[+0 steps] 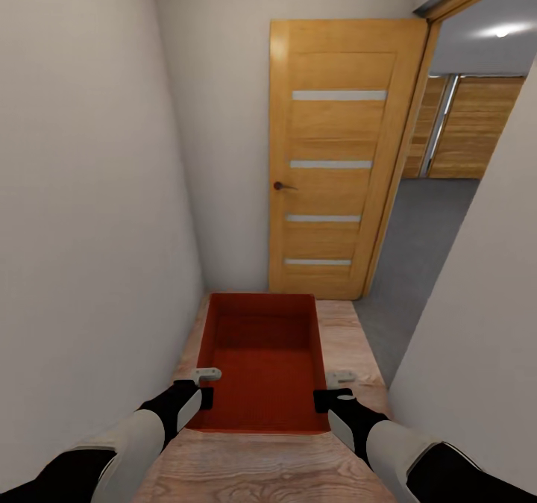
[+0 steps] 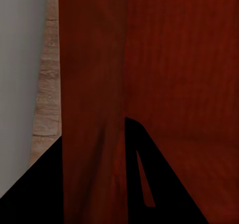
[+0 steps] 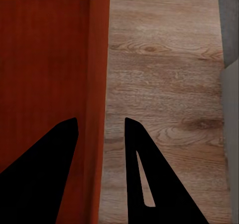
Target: Move the two storage containers from the living room to the garage. In the garage, place one container on the floor and stack the other container on top of it (either order is fine).
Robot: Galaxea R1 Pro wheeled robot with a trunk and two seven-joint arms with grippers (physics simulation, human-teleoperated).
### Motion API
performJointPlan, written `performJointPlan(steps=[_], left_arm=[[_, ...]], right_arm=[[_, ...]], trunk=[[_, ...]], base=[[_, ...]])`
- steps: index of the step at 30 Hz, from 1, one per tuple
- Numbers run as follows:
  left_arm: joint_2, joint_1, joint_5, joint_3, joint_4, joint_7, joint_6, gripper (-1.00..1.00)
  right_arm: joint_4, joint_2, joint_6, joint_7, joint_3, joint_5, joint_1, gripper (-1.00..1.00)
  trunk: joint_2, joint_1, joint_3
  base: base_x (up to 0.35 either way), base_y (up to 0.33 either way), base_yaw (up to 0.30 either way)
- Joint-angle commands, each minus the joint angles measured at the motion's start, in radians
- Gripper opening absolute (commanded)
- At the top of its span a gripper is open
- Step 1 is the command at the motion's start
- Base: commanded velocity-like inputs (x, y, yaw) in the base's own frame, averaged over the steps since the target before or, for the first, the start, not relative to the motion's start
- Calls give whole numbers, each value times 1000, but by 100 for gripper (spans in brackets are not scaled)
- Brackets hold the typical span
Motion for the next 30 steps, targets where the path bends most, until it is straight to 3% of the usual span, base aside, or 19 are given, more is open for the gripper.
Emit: performJointPlan(steps=[1, 30], left_arm=[[23, -1, 3, -12, -6, 6, 5, -100], [23, -1, 3, -13, -6, 6, 3, -100]], right_arm=[[5, -2, 4, -5, 13, -17, 0, -100], [5, -2, 4, -5, 13, -17, 0, -100]], trunk=[[-2, 1, -2], [-2, 1, -2]], base=[[322, 0, 0], [322, 0, 0]])
